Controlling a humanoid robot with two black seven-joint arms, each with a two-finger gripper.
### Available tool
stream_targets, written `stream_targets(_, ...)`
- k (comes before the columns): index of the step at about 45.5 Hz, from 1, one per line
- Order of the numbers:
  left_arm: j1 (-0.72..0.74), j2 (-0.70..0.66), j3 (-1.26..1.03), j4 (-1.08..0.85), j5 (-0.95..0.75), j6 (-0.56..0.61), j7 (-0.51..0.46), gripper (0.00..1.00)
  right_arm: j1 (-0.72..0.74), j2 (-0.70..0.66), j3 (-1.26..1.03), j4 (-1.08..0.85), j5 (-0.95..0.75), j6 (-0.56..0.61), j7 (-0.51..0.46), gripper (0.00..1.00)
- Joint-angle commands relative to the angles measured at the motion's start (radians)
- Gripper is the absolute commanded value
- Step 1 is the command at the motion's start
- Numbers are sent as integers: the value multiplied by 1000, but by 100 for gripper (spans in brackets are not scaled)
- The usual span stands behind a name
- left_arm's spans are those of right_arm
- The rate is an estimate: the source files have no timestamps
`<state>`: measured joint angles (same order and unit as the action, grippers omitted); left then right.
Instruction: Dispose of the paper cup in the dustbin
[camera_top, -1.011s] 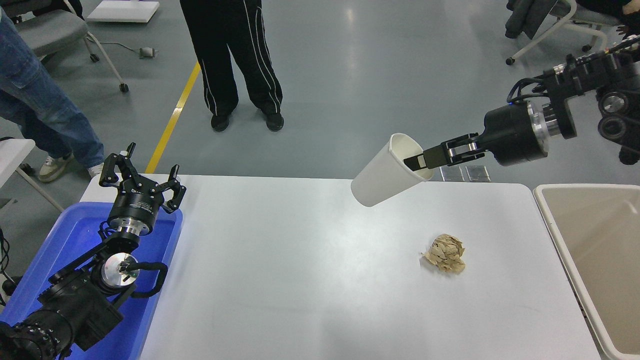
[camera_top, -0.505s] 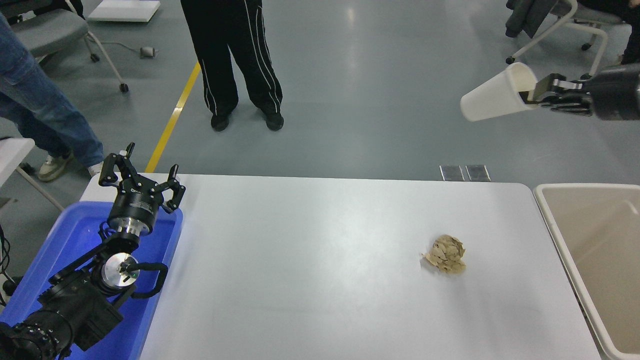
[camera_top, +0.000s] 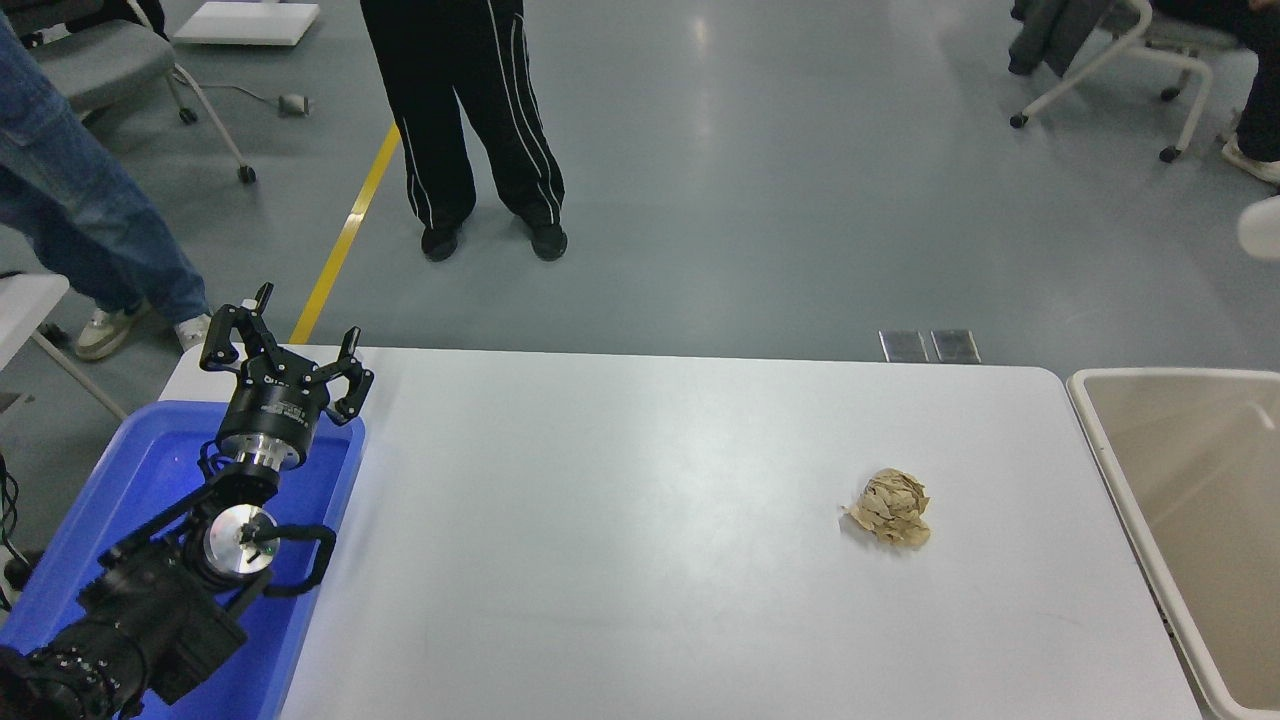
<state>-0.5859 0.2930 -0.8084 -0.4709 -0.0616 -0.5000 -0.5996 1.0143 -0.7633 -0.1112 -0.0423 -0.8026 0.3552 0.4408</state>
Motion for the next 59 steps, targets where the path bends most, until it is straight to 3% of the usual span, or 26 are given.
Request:
stream_targets(1,-2,0,0,0,0,0,0,100,-151,25,-1,-50,77,-93,-168,0)
stream_targets(26,0,0,0,0,0,0,1,100,-350,214,5,-51,178,-259,-317,0)
stream_targets(43,0,0,0,0,0,0,0,100,-408,314,7,-51,226,-285,-323,0)
stream_targets(59,0,0,0,0,0,0,0,100,-408,314,12,-51,243,-317,-324,1)
